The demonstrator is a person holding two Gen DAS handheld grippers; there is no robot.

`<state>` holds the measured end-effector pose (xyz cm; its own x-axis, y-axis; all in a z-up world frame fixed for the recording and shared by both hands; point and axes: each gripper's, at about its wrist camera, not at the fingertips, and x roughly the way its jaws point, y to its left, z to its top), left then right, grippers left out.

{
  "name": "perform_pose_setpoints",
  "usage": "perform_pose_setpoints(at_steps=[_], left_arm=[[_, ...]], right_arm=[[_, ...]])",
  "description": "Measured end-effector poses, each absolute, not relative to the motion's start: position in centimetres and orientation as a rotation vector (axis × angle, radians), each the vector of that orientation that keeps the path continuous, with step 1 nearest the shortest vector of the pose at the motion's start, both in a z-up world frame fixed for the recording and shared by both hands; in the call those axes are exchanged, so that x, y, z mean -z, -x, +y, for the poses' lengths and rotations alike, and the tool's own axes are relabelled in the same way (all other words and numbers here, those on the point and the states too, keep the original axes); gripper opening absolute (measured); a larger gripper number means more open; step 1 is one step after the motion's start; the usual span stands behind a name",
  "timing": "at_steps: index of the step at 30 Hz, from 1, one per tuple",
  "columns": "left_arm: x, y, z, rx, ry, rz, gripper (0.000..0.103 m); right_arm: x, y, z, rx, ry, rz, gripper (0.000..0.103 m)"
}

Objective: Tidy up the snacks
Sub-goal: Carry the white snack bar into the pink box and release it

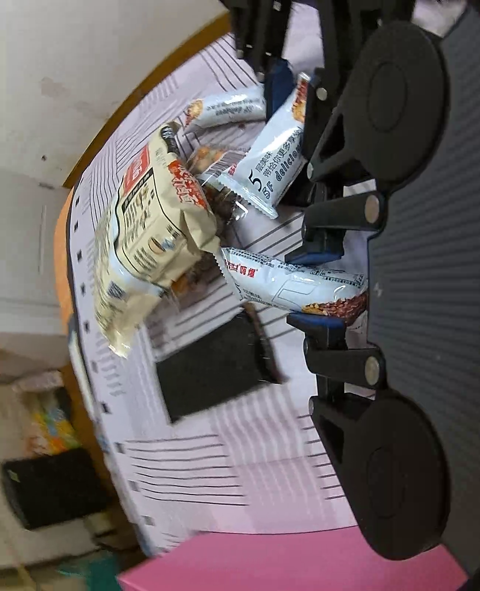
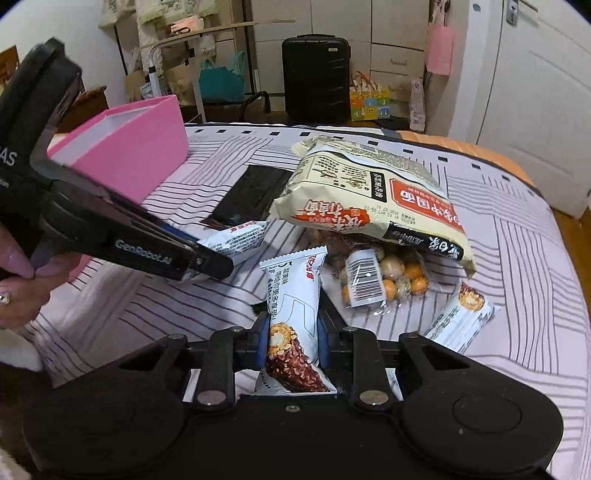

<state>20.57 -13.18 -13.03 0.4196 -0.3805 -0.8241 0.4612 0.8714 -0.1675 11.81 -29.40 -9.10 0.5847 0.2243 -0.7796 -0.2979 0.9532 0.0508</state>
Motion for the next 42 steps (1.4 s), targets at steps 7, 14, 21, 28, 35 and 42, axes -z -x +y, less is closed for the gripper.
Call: perform_pose_setpoints(at_steps=[7,14,21,28,35,42], left_arm=[[11.8,-19.0,-10.6,0.503,0.036,1.076,0.026],[9.9,-16.2,-8.7,0.484,0.011,1.089,0.026],[7.4,-13.4,-6.2,0.463,0.002,1.108,0.026],[4.2,-10.9,-2.9,0.425,0.044,1.056,0.026],[0.5,-8.9,2.2,0.344,0.105,0.957,0.026],[-2.1,-8.5,7.9,0.233,0.18,0.865,0.026]], right_arm=[[8.4,-11.1,-28.9,-0.331,0.053,0.976,0.029],[6.6,-9.2,-27.4,-0.401,0.069,1.046,0.029],[3.8,-8.0,-25.8,-0.492,0.077,1.053,0.029],[0.4,-7.8,-23.0,-0.57,0.109,1.002,0.029],[-2.7,-8.1,-18.4,-0.676,0.165,0.937,0.029],[-3.4,-11.1,-12.2,-0.777,0.185,0.866,0.029]])
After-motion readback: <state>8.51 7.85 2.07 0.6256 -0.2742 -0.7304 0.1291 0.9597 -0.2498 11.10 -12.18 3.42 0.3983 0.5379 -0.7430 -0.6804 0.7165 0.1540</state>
